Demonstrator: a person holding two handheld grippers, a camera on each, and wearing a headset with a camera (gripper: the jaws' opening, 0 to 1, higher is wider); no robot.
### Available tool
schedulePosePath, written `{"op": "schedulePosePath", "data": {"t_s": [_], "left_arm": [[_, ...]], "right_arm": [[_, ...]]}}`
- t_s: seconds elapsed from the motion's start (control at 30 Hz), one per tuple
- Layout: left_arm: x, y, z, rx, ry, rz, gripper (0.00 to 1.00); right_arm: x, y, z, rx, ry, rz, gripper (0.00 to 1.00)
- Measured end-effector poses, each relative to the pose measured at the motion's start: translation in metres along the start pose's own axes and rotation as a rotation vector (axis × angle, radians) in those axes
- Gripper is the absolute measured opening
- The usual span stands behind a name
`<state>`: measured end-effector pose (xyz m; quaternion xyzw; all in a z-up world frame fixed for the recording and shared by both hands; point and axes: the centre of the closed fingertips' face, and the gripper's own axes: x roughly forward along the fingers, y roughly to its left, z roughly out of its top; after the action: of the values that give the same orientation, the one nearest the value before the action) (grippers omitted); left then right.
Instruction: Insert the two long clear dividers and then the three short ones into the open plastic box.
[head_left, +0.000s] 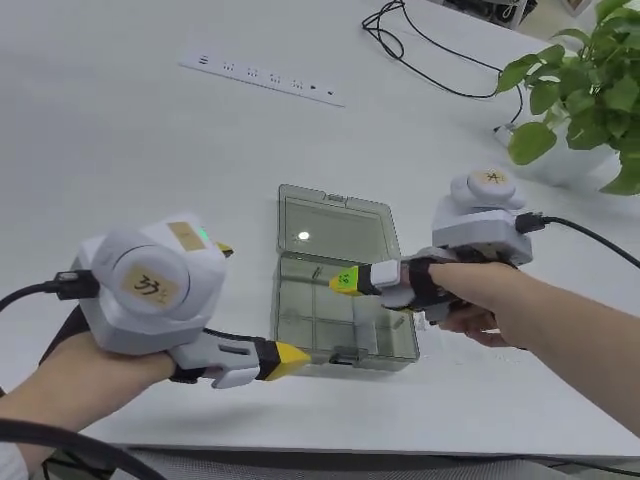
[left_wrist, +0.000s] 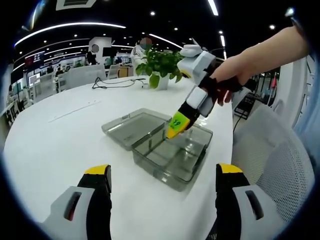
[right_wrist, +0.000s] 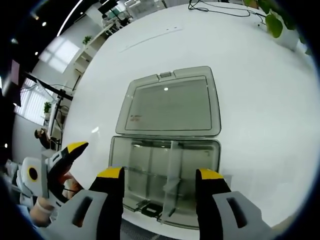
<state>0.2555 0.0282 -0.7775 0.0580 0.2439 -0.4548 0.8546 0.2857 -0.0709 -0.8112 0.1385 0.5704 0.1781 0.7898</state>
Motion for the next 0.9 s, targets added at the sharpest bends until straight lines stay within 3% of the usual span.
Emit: {"op": "schedulePosePath", "data": {"t_s": [0.13, 0.33, 0.57, 0.63, 0.9], "left_arm": [[-0.001, 0.001, -0.001, 0.002, 0.007, 0.003, 0.88], [-0.004, 0.002, -0.001, 0.003, 0.014, 0.012, 0.88], [-0.006, 0.002, 0.001, 0.000, 0.018, 0.020, 0.88], [-0.008, 0.002, 0.002, -0.003, 0.019, 0.025, 0.88], [-0.014, 0.004, 0.001, -0.077, 0.006, 0.039, 0.88]], "right_arm": [[0.003, 0.006, 0.007, 0.013, -0.025, 0.042, 0.68], [-0.001, 0.023, 0.016, 0.138, -0.096, 0.153, 0.75], [-0.008, 0.029, 0.019, 0.131, -0.138, 0.191, 0.88], [-0.013, 0.038, 0.018, 0.140, -0.156, 0.227, 0.91], [-0.023, 0.055, 0.012, 0.126, -0.181, 0.299, 1.00]]}}
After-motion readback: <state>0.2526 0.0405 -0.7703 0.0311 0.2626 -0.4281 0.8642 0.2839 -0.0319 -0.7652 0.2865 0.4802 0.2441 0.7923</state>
